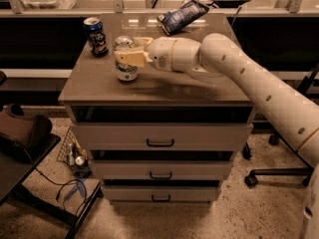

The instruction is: Pick 7up can from paper bowl and place on counter

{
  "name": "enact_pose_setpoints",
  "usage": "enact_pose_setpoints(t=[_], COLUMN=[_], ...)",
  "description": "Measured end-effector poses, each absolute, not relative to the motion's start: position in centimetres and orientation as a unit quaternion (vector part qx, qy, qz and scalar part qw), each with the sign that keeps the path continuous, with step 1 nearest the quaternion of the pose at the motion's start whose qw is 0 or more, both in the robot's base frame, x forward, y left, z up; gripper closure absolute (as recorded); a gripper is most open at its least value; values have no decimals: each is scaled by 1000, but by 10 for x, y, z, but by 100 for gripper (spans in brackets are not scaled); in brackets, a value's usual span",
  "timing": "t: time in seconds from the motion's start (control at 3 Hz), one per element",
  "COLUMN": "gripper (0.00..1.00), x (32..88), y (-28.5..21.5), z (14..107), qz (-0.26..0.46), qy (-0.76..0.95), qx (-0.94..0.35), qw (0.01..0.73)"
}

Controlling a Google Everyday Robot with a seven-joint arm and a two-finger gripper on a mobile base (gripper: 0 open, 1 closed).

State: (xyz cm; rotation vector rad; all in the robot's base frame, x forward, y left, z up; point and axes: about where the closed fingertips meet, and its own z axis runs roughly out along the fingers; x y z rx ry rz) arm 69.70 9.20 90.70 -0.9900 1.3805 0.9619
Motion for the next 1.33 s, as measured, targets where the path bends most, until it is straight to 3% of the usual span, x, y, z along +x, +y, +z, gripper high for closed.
enact_pose_setpoints(t=[1.0,1.33], gripper=[5,0], x=[694,694], y=[101,103], z=[908,908], qz=[412,413], qy=[582,582], qx=[-424,-425], qw=[558,557])
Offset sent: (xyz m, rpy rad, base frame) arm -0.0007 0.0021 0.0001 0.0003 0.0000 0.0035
